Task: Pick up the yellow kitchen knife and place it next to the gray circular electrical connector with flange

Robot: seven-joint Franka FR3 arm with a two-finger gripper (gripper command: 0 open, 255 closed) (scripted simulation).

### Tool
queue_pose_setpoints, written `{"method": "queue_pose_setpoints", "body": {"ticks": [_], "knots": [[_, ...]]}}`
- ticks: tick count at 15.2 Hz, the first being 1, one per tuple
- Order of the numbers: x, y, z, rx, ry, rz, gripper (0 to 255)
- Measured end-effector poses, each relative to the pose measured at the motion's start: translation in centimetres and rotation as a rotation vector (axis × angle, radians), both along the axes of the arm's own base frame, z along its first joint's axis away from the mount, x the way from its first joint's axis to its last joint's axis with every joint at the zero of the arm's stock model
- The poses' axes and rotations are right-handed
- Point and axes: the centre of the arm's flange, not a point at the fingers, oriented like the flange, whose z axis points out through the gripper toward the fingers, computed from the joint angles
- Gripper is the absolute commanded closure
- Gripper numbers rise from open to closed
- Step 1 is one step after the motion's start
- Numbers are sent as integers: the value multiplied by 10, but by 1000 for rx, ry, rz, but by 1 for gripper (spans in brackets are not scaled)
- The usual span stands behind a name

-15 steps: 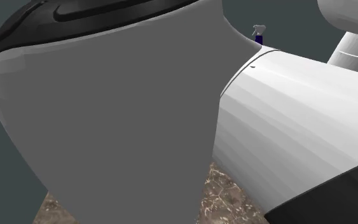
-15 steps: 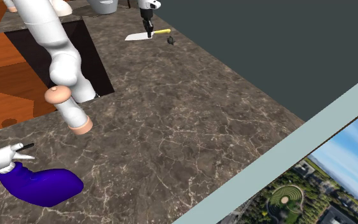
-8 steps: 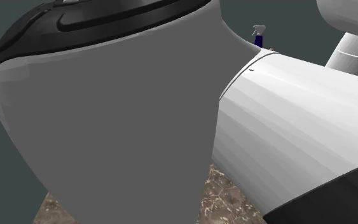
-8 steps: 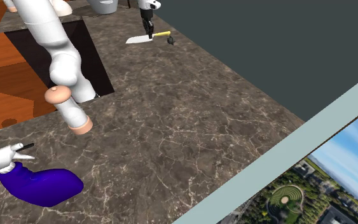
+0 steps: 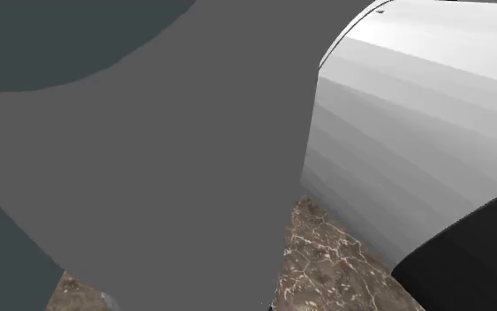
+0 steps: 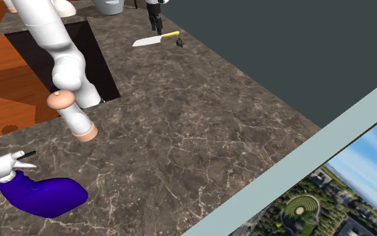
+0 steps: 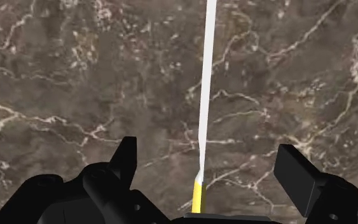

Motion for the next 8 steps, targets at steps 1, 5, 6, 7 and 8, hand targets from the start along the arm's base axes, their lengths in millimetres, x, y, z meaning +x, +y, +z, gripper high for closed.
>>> {"method": "queue_pose_setpoints", "body": {"ticks": [1, 5, 6, 7, 8], "knots": [[0, -1, 9, 0, 0, 0, 0], [0, 0, 20, -1, 0, 0, 0], [0, 0, 21, -1, 1, 0, 0], [0, 0, 21, -1, 1, 0, 0], [0, 0, 21, -1, 1, 0, 0]]}}
